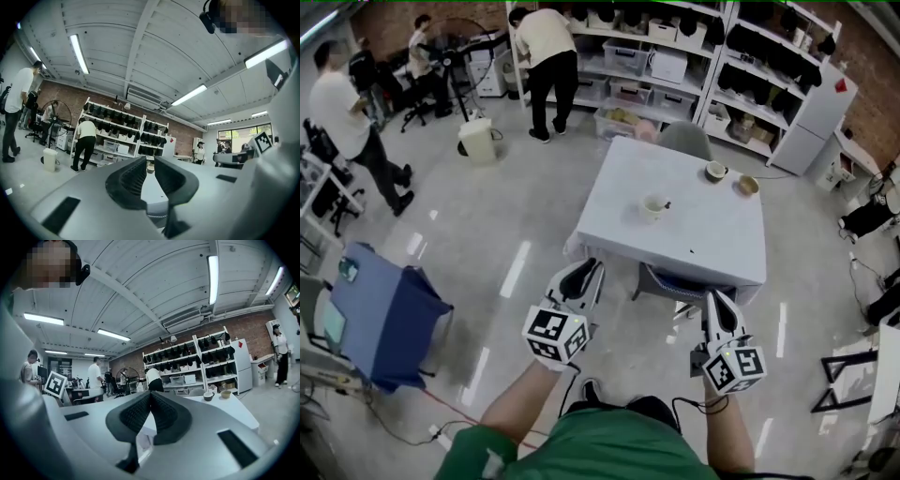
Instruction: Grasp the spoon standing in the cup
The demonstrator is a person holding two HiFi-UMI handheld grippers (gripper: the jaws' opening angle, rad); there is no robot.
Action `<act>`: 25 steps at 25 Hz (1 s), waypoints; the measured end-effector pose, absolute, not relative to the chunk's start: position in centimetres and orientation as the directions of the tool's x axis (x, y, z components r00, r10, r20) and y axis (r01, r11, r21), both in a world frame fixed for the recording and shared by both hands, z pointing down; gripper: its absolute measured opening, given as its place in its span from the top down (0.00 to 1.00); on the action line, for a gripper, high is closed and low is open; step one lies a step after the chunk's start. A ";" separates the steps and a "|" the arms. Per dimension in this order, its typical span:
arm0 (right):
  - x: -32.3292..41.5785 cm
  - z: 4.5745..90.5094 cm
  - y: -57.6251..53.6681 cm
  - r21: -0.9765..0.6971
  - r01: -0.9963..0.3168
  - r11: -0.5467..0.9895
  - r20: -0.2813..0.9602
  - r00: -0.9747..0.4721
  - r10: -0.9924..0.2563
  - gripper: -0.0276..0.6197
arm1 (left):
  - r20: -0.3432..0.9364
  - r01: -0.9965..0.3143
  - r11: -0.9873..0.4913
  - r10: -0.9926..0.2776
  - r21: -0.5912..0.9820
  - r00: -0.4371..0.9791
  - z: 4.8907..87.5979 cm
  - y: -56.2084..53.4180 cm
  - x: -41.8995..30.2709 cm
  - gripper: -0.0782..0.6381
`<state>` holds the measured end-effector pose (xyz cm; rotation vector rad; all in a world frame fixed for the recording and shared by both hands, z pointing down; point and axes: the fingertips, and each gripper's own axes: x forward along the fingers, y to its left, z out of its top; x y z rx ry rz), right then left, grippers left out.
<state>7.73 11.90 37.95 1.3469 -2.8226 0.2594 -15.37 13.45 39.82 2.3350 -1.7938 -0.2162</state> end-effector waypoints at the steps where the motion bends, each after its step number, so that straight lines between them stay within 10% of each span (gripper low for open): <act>1: 7.6 38.1 10.9 -0.146 -0.775 0.615 0.078 -0.629 -0.773 0.92 | 0.002 -0.939 -0.243 -0.968 0.242 0.251 40.0 12.5 -15.7 0.80; 25: 5.9 40.9 -25.6 -0.232 -0.619 0.750 0.056 -0.778 -0.625 0.92 | 0.019 -0.986 0.001 -1.000 0.167 0.002 37.8 -17.7 -16.6 0.80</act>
